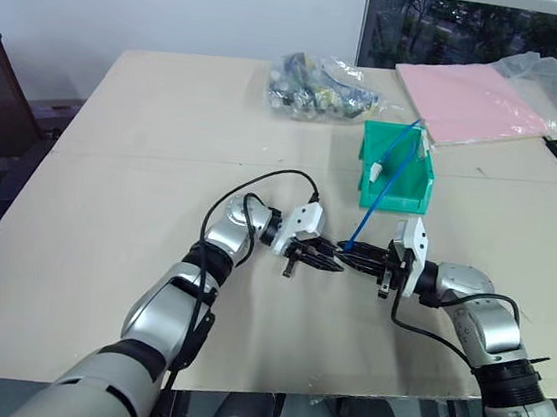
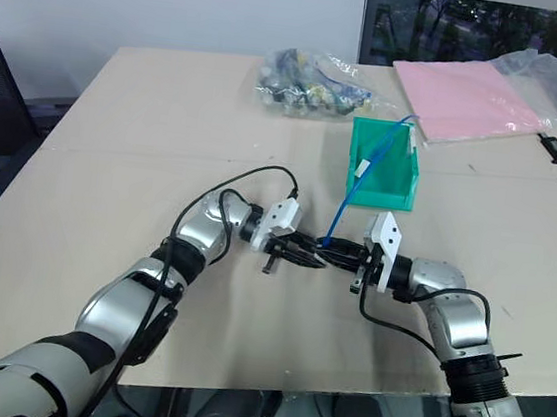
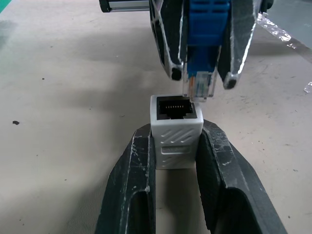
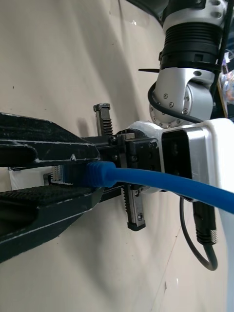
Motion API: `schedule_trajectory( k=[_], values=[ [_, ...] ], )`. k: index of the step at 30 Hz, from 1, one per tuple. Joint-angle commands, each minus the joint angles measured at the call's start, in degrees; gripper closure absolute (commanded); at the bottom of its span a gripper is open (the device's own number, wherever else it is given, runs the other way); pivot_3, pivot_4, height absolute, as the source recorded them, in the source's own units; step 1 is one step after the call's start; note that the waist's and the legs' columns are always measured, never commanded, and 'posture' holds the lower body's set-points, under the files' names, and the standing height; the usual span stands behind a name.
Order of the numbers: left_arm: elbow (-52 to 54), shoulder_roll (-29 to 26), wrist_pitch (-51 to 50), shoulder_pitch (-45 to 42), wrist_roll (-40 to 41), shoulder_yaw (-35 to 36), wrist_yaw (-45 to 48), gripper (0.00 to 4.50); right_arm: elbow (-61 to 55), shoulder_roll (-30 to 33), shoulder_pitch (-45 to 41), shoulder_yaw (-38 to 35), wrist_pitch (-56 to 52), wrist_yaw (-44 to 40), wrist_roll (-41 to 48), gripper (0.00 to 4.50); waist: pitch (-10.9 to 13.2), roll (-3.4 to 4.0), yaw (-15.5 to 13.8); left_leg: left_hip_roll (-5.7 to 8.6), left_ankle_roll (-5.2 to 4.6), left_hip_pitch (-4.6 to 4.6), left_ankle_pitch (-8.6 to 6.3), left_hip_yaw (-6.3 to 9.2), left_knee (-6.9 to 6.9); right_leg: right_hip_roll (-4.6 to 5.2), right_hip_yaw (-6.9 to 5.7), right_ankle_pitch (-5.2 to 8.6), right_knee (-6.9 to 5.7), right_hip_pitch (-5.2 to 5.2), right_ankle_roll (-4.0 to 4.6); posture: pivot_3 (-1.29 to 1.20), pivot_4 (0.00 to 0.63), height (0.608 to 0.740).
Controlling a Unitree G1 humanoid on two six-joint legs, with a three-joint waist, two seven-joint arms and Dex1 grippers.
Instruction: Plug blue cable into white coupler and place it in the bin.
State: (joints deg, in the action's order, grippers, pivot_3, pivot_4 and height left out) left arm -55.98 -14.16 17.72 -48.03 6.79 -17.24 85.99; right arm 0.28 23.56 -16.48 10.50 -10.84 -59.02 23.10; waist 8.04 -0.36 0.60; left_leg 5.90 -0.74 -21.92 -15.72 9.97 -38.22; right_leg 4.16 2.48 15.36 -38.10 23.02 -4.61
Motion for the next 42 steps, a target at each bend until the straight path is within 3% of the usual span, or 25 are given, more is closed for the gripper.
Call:
schedule_trajectory(
  k=[1,18,25,29,31,33,38,42],
  values=[
    [-1.7,0.5,0.4,0.8,-3.0,-0.8,-0.1,3.96,1.1,-1.1,-1.0,-0.3,1.4,0.5,-0.9,4.50,0.0,0.00,0.0,0.00,0.00,0.01,0.00,0.00,0.00,0.00,0.00,0.00,-0.02,0.00,0.00,0.00,0.150,0.740],
    [-0.1,0.7,-0.8,1.2,-2.7,0.8,0.8,3.96,8.9,-0.1,-1.6,3.6,6.6,-0.6,-9.5,4.50,0.0,0.00,0.2,0.00,0.00,0.11,0.00,0.00,-0.05,-0.03,0.01,0.00,-0.08,-0.08,-0.01,0.00,0.150,0.740],
    [0.7,1.5,-1.9,1.2,-2.4,1.4,0.8,3.96,14.1,2.6,0.9,11.5,-2.1,-2.1,-15.0,4.50,-0.9,-0.20,0.3,-0.03,-0.02,0.36,-0.03,0.01,-0.02,-0.08,0.02,0.00,-0.07,-0.33,-0.01,0.00,0.150,0.740],
    [1.2,1.7,-2.3,1.5,-2.8,1.9,0.8,3.96,11.9,2.6,1.8,11.1,-1.8,-2.8,-13.1,4.50,-1.3,-0.25,0.2,-0.04,-0.36,1.13,-0.24,0.01,0.22,-0.09,0.03,0.03,0.15,-1.06,-0.02,0.00,0.150,0.740],
    [1.4,1.8,-2.3,1.8,-2.9,2.1,0.9,3.96,7.1,-4.4,0.0,1.8,-5.5,1.9,-0.7,4.50,-1.3,-0.33,0.2,-0.05,-0.43,1.31,-0.28,0.03,0.34,-0.08,0.02,0.05,0.23,-1.23,-0.03,0.00,0.150,0.740],
    [1.5,1.9,-2.3,2.1,-3.1,2.3,0.8,3.96,4.0,-5.6,-0.7,-1.0,-9.2,1.4,3.9,4.50,-1.3,-0.30,0.3,-0.11,-0.41,1.21,-0.28,0.10,0.38,-0.12,0.01,0.04,0.22,-1.16,-0.01,0.00,0.150,0.740],
    [1.5,2.6,-2.1,2.5,-3.7,2.7,0.5,3.96,7.3,4.1,2.0,12.7,-3.3,-3.6,-13.5,4.50,-1.3,-0.22,0.1,-0.02,-0.25,0.93,-0.18,-0.05,0.37,-0.05,0.15,0.04,0.22,-0.78,-0.02,0.00,0.150,0.740],
    [1.8,2.9,-2.4,2.5,-3.4,3.3,-0.1,3.96,8.1,1.4,2.1,10.0,-9.2,-0.9,-9.1,4.50,-1.4,-0.36,0.2,-0.06,-0.40,1.19,-0.27,0.10,0.51,-0.07,0.01,0.06,0.32,-1.04,-0.05,0.00,0.150,0.740]
  ],
)
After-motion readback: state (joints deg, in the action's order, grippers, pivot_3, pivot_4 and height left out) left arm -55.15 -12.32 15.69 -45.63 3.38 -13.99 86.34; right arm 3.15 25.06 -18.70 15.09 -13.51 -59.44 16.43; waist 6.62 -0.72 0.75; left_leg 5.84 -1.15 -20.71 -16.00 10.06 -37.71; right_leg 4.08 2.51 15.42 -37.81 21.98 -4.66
